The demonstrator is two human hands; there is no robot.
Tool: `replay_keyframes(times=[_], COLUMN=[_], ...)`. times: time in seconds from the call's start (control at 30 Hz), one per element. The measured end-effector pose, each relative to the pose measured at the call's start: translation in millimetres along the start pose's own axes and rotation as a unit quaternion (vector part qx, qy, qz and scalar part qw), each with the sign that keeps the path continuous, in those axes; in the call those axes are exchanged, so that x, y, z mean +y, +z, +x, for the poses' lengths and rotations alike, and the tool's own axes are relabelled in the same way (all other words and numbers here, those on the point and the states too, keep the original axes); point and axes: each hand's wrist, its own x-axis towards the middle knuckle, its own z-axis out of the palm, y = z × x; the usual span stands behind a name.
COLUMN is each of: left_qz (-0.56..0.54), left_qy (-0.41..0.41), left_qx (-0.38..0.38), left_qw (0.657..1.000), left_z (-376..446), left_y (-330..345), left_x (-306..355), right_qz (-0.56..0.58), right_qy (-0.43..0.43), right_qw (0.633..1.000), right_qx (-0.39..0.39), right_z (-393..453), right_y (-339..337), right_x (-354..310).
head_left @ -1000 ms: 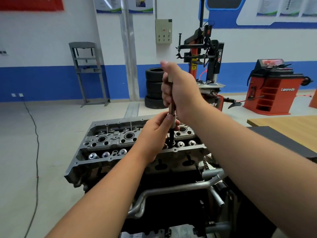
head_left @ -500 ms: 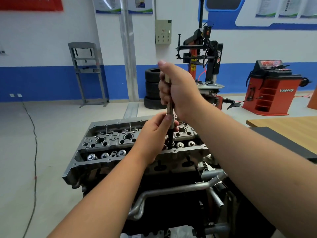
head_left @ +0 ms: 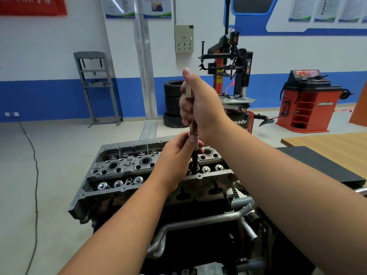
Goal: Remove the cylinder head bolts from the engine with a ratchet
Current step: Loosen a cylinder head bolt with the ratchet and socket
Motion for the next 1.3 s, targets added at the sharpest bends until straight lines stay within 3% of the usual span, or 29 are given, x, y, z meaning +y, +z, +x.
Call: replay_keyframes(times=[0.1,0.17,0.33,0.47,0.6,0.7,0.83,0.97,1.17,1.23,1.3], left_qz=[-0.011,0.002,-0.003,0.029,0.049,0.033,-0.013,-0.001,0.073,0.049,0.022], left_qy=[0.008,0.013,0.011,0.012,0.018,0.020,0.008,-0.004,0.029,0.027,0.021], left_qx=[0.039,0.062,-0.009,-0.015,0.038,0.079,0.025,0.001,0.048,0.045,0.022], left_qw=[0.999,0.998,1.000,0.999,0.998,0.996,1.000,1.000,0.996,0.997,0.999], left_z=[3,5,3,-2,0,2,0,-3,-1,-3,-4], left_y=[2,3,0,0,4,6,1,-2,5,6,4], left_x=[-2,-4,-6,-3,-3,-3,-4,-3,-1,1,0], right_qz=[-0.057,-0.060,0.026,0.037,-0.053,-0.091,-0.021,-0.012,-0.075,-0.068,-0.039], right_qy=[-0.055,-0.055,-0.041,0.022,-0.054,-0.042,0.020,0.004,-0.080,-0.064,-0.034], right_qw=[0.992,0.991,0.997,0.998,0.994,0.988,0.998,0.999,0.983,0.985,0.994], right_qx=[0.094,0.105,0.065,-0.037,0.079,0.113,0.062,-0.046,0.146,0.144,0.093], right_z=[-3,-2,0,2,-4,-4,-3,-2,-7,-6,-4], right_y=[5,8,8,-4,1,7,9,-3,4,6,7], right_x=[3,4,7,-1,0,-1,-5,-5,0,-3,-6])
